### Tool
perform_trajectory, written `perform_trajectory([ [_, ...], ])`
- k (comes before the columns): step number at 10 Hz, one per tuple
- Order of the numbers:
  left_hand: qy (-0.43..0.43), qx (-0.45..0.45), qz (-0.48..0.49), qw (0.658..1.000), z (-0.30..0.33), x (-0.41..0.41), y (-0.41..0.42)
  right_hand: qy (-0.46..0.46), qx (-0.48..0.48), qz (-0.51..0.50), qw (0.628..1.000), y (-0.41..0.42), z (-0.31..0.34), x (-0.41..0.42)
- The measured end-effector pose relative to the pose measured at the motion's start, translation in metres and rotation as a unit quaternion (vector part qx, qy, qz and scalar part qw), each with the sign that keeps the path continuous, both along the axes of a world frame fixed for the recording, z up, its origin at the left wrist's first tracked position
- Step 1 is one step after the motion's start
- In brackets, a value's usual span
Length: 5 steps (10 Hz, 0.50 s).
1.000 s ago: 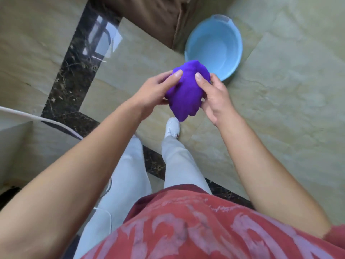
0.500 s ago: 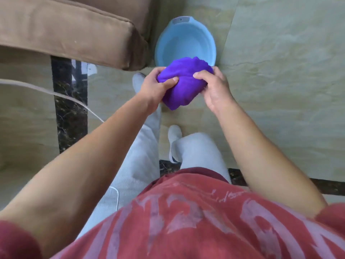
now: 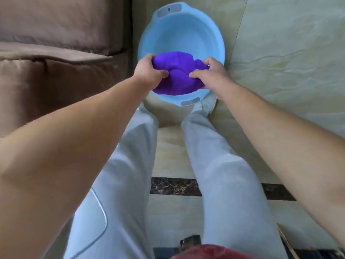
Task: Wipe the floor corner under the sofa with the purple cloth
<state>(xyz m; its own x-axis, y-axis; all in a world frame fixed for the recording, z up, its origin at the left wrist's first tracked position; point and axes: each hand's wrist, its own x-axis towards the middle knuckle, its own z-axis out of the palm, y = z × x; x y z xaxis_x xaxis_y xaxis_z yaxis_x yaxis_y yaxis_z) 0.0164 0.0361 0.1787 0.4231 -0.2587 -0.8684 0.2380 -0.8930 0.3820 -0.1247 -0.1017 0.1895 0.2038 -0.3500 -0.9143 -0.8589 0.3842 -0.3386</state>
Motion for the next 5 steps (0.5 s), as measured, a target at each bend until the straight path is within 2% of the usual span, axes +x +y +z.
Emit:
perform_trajectory([
  [2,-0.024,0.015,0.018,0.999,-0.129,-0.019,-0.004,-0.001,-0.083,0.088,0.993,-0.019,-0.14,-0.022],
  [3,-0.04,0.029,-0.024,0.999,-0.186,-0.025,0.0,0.003,-0.118,0.093,0.989,-0.015,-0.194,-0.026],
  [4,-0.079,0.033,-0.069,0.994,-0.209,-0.034,-0.003,0.022,-0.145,0.102,0.984,-0.002,-0.227,-0.031],
  [5,-0.114,0.038,-0.047,0.992,-0.219,-0.042,-0.007,0.013,-0.167,0.124,0.978,0.007,-0.243,-0.036],
])
